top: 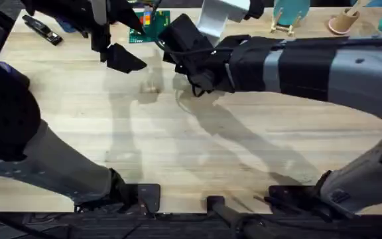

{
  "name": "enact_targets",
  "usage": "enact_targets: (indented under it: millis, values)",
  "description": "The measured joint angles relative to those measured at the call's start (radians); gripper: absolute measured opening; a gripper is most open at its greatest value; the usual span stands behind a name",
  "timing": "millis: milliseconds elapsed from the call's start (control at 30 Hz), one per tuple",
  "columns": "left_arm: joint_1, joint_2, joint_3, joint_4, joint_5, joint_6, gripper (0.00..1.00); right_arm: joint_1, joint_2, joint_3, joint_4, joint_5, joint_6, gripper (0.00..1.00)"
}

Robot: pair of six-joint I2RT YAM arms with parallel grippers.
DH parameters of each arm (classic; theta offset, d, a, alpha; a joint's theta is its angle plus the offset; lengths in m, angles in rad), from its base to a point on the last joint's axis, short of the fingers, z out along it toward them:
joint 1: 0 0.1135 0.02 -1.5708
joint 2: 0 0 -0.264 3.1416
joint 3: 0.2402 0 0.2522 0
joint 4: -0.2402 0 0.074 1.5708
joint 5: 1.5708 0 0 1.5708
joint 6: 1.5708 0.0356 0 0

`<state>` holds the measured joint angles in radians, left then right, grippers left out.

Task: Unzip the bag, pick up the pens from the table one at a time and place them inside, then zip the bag closed.

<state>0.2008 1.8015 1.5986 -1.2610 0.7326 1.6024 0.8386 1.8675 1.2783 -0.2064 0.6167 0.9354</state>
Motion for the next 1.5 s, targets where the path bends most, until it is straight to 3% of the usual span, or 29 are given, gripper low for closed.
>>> enact_targets:
  millis: [200,533,800,967,1300,1500]
  values:
    - [0.000,0.000,0.000,0.000,0.000,0.000,0.994,-0.018,0.000,0.000,-0.002,0.000,0.001,0.767]
    - [0.000,0.000,0.000,0.000,0.000,0.000,0.994,-0.022,0.017,0.000,-0.001,0.000,0.003,0.703]
    - [0.000,0.000,0.000,0.000,0.000,0.000,0.995,-0.027,0.026,0.000,-0.003,0.005,0.004,0.453]
    - [0.000,0.000,0.000,0.000,0.000,0.000,0.995,-0.027,0.026,0.000,-0.002,0.005,0.004,0.402]
    - [0.000,0.000,0.000,0.000,0.000,0.000,0.994,-0.027,0.026,0.000,-0.002,0.005,0.004,0.433]
    - [0.000,0.000,0.000,0.000,0.000,0.000,0.994,-0.027,0.026,0.000,-0.003,-0.001,0.004,0.230]
